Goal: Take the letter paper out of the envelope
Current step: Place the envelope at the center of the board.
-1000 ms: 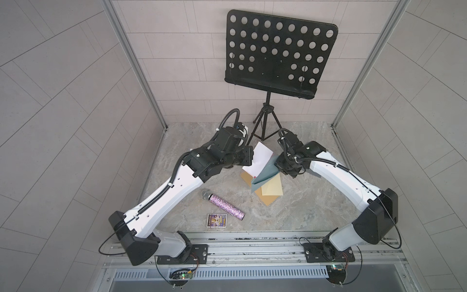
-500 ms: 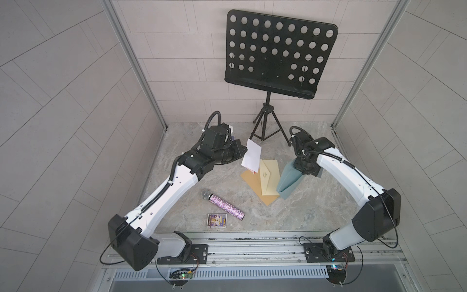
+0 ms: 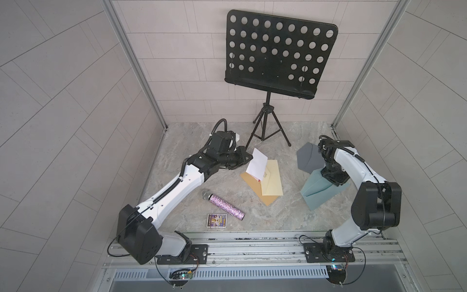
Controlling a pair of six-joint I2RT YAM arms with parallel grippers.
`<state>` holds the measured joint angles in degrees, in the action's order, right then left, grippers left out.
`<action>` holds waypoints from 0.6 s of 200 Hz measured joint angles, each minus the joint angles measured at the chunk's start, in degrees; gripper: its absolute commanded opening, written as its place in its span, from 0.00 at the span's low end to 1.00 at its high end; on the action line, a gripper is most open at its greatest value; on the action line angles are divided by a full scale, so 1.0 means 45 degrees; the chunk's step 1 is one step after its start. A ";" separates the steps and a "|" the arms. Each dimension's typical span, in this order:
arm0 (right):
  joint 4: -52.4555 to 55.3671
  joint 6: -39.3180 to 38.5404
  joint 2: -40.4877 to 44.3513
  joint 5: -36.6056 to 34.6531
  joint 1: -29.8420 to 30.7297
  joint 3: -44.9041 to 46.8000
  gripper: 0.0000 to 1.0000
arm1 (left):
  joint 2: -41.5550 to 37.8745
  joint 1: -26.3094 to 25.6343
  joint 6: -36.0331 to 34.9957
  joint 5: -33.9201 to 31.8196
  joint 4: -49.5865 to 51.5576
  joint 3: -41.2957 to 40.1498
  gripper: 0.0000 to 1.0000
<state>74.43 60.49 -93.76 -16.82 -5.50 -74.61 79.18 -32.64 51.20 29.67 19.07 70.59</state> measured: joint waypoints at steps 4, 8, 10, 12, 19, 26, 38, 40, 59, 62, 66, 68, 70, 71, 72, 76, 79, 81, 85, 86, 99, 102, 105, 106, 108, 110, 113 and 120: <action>-0.0005 0.0126 -0.0185 0.0151 -0.0136 -0.0010 0.00 | 0.0000 0.0000 0.0005 0.0024 -0.0024 -0.0015 0.00; -0.0005 0.0253 -0.0364 0.0277 -0.0257 -0.0010 0.00 | 0.0000 0.0000 0.0015 0.0044 -0.0058 -0.0029 0.00; 0.0000 0.0311 -0.0457 0.0340 -0.0321 -0.0010 0.00 | 0.0000 0.0000 0.0019 0.0058 -0.0063 -0.0034 0.00; 0.0005 0.0389 -0.0559 0.0413 -0.0393 -0.0005 0.00 | 0.0000 0.0000 0.0024 0.0068 -0.0068 -0.0034 0.00; -0.0005 0.0617 -0.0865 0.0651 -0.0607 0.0019 0.00 | 0.0000 0.0000 0.0049 0.0083 -0.0087 -0.0034 0.00; -0.0019 0.0835 -0.1146 0.0889 -0.0816 0.0058 0.00 | 0.0000 0.0000 0.0053 0.0107 -0.0097 -0.0034 0.00; 0.0010 0.1185 -0.1549 0.1248 -0.1093 0.0073 0.00 | 0.0000 0.0000 0.0053 0.0126 -0.0087 -0.0034 0.00; 0.0015 0.1224 -0.1588 0.1277 -0.1127 0.0073 0.00 | 0.0000 0.0000 0.0053 0.0126 -0.0083 -0.0034 0.00; 0.0034 0.1734 -0.2045 0.1729 -0.1423 0.0083 0.00 | 0.0000 0.0000 0.0053 0.0121 -0.0083 -0.0034 0.00; 0.0044 0.1802 -0.2093 0.1792 -0.1452 0.0083 0.00 | 0.0000 0.0000 0.0053 0.0121 -0.0083 -0.0034 0.00; 0.0044 0.1914 -0.2152 0.1889 -0.1472 0.0087 0.00 | 0.0000 0.0000 0.0049 0.0117 -0.0073 -0.0034 0.00; 0.0044 0.1962 -0.2171 0.1948 -0.1491 0.0087 0.00 | 0.0000 0.0000 0.0049 0.0117 -0.0073 -0.0034 0.00; 0.0039 0.1991 -0.2181 0.1987 -0.1496 0.0087 0.00 | 0.0000 0.0000 0.0049 0.0117 -0.0073 -0.0034 0.00; 0.0034 0.2030 -0.2200 0.2025 -0.1506 0.0097 0.00 | -0.0005 0.0000 0.0049 0.0117 -0.0068 -0.0034 0.00; 0.0029 0.2050 -0.2210 0.2040 -0.1511 0.0102 0.00 | -0.0005 0.0000 0.0049 0.0117 -0.0068 -0.0034 0.00; 0.0005 0.2132 -0.2244 0.2142 -0.1540 0.0121 0.00 | -0.0010 0.0000 0.0049 0.0112 -0.0063 -0.0034 0.00; -0.0010 0.2210 -0.2268 0.2215 -0.1545 0.0146 0.01 | -0.0015 0.0000 0.0049 0.0107 -0.0058 -0.0034 0.00; -0.0019 0.2259 -0.2288 0.2278 -0.1549 0.0165 0.03 | -0.0019 0.0000 0.0049 0.0107 -0.0049 -0.0034 0.00; -0.0029 0.2336 -0.2322 0.2365 -0.1569 0.0194 0.05 | -0.0024 0.0000 0.0044 0.0102 -0.0034 -0.0034 0.00; -0.0029 0.2346 -0.2327 0.2380 -0.1569 0.0199 0.06 | -0.0024 0.0000 0.0044 0.0097 -0.0034 -0.0034 0.00; -0.0073 0.2603 -0.2448 0.2657 -0.1593 0.0267 0.16 | -0.0068 0.0000 0.0039 0.0058 0.0024 -0.0034 0.00; -0.0087 0.2608 -0.2487 0.2720 -0.1593 0.0277 0.21 | -0.0078 0.0000 0.0039 0.0049 0.0039 -0.0034 0.00; -0.0107 0.2739 -0.2521 0.2769 -0.1598 0.0282 0.26 | -0.0097 0.0000 0.0039 0.0044 0.0058 -0.0034 0.00; -0.0112 0.2773 -0.2526 0.2793 -0.1598 0.0282 0.27 | -0.0097 0.0000 0.0034 0.0039 0.0058 -0.0034 0.00; -0.0126 0.2735 -0.2540 0.2827 -0.1598 0.0282 0.30 | -0.0102 0.0000 0.0029 0.0034 0.0068 -0.0034 0.00; -0.0141 0.2710 -0.2565 0.2832 -0.1603 0.0291 0.32 | -0.0117 0.0000 0.0024 0.0024 0.0078 -0.0034 0.00; -0.0185 0.2914 -0.2579 0.2900 -0.1603 0.0306 0.35 | -0.0126 0.0000 0.0024 0.0019 0.0087 -0.0034 0.00; -0.0262 0.2992 -0.2599 0.3002 -0.1603 0.0355 0.41 | -0.0160 0.0000 0.0010 0.0015 0.0117 -0.0034 0.00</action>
<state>73.25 73.95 -105.45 -3.31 -12.71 -73.01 78.46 -32.64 51.24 29.74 19.59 70.43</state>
